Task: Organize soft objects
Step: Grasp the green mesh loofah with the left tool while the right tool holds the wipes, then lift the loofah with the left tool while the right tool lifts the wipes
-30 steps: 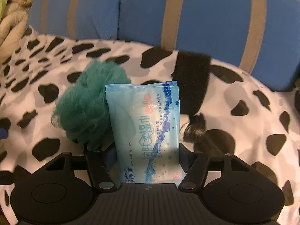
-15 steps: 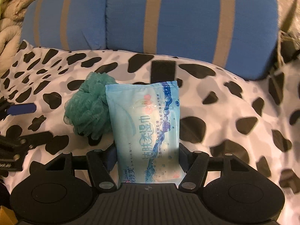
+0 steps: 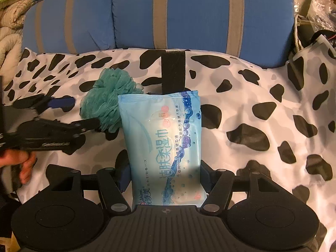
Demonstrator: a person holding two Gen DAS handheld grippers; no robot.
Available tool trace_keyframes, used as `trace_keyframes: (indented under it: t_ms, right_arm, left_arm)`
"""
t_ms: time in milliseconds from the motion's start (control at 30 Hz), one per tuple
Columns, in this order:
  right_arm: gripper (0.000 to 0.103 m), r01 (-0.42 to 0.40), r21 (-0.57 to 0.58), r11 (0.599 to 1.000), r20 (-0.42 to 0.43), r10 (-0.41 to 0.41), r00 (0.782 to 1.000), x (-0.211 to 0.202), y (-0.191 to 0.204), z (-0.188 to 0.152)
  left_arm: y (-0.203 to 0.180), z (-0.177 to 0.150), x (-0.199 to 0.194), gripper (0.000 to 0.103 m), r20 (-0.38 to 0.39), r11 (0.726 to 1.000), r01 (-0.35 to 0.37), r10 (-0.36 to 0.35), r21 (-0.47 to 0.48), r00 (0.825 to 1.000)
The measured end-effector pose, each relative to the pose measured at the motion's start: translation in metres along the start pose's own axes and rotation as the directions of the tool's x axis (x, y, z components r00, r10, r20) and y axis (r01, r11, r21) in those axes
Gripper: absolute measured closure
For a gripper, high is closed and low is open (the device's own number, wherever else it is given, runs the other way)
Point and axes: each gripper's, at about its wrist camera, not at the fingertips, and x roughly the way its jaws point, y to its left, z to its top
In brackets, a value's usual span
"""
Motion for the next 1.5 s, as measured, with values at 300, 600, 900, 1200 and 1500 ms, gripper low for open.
trace_keyframes:
  t_ms: [300, 600, 900, 1200, 1500]
  right_arm:
    - [0.036, -0.013, 0.005, 1.000, -0.027, 0.013, 1.000, -0.004, 0.003, -0.008]
    - [0.036, -0.030, 0.018, 0.999, -0.042, 0.030, 0.999, 0.000, 0.004, -0.008]
    - [0.036, -0.030, 0.023, 0.999, -0.039, 0.031, 0.999, 0.003, 0.004, -0.006]
    - [0.036, -0.023, 0.021, 1.000, -0.031, 0.024, 0.999, 0.003, 0.006, -0.006]
    - [0.036, -0.015, 0.026, 1.000, -0.019, 0.015, 1.000, 0.002, 0.009, -0.007]
  left_arm:
    - [0.000, 0.004, 0.029, 0.019, -0.036, 1.000, -0.008, 0.008, -0.012, 0.999]
    - [-0.002, 0.012, 0.042, 0.020, -0.018, 0.999, -0.029, 0.029, -0.012, 0.999]
    - [0.012, 0.018, 0.040, 0.082, -0.052, 0.994, 0.030, -0.035, -0.101, 0.998]
    - [0.013, 0.023, 0.020, 0.088, -0.020, 0.992, 0.058, -0.061, -0.110, 0.998]
    - [0.007, 0.021, -0.015, 0.091, 0.022, 0.994, 0.074, -0.072, -0.082, 0.997]
